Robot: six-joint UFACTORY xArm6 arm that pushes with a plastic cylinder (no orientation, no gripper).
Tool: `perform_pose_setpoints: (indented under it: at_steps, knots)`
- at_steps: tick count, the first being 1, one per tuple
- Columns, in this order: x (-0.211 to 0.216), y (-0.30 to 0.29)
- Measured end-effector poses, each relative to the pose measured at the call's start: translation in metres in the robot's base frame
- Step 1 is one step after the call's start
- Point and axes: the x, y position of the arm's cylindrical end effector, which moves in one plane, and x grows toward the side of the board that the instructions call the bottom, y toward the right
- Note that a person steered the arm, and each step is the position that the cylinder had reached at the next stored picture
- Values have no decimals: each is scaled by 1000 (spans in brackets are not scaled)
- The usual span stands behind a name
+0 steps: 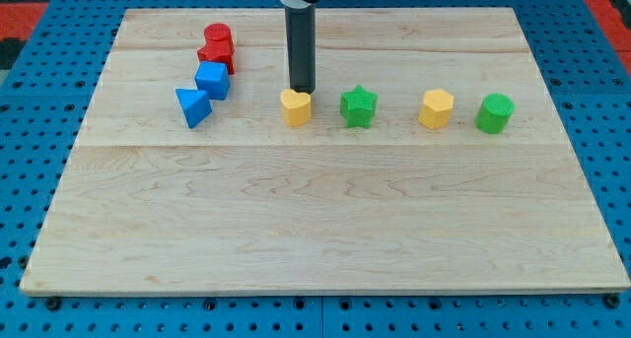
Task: Point your arm at the top left side of the green star
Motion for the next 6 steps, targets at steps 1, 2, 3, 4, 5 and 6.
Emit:
perform_pose_setpoints:
  at_steps: [1,2,3,4,5,6]
  knots:
    - [0,3]
    - [0,3]
    - [0,3]
    - [0,3]
    - [5,53]
    - [54,51]
